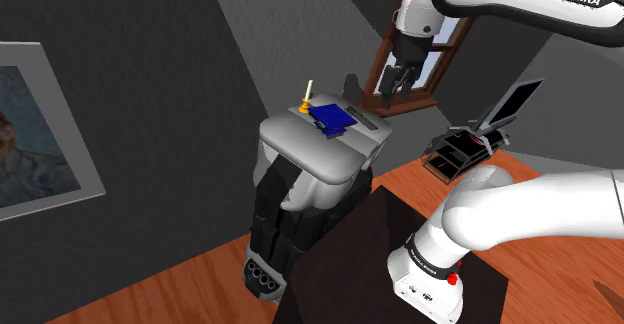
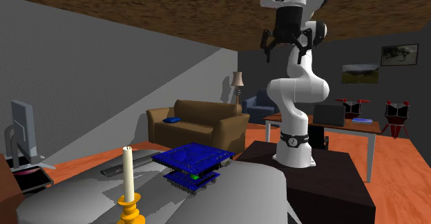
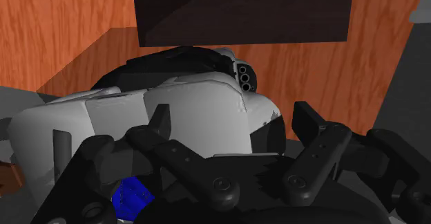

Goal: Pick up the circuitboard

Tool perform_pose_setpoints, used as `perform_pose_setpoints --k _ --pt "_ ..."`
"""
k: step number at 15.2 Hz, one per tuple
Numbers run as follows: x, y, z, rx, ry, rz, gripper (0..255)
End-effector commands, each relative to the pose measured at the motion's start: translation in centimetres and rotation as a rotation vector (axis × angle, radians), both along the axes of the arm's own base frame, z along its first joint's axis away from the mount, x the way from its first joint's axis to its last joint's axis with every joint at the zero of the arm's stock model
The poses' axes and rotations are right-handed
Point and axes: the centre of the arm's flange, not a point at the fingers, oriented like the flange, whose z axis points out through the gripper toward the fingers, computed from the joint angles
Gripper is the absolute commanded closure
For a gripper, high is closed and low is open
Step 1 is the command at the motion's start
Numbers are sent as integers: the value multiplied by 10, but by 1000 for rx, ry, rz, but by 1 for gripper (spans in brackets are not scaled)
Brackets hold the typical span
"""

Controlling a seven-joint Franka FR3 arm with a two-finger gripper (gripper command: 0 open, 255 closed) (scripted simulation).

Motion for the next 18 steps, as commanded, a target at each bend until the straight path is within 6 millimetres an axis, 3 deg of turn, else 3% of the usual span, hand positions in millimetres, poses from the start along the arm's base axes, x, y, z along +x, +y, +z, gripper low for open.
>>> perform_pose_setpoints --k 1,6,10,18 --pt "0 0 0 0 0 0 0" --pt "42 43 -58 -249 -10 0 0" --pt "76 67 -110 -449 -17 -1 0" --pt "145 81 -223 -848 -32 -1 0"
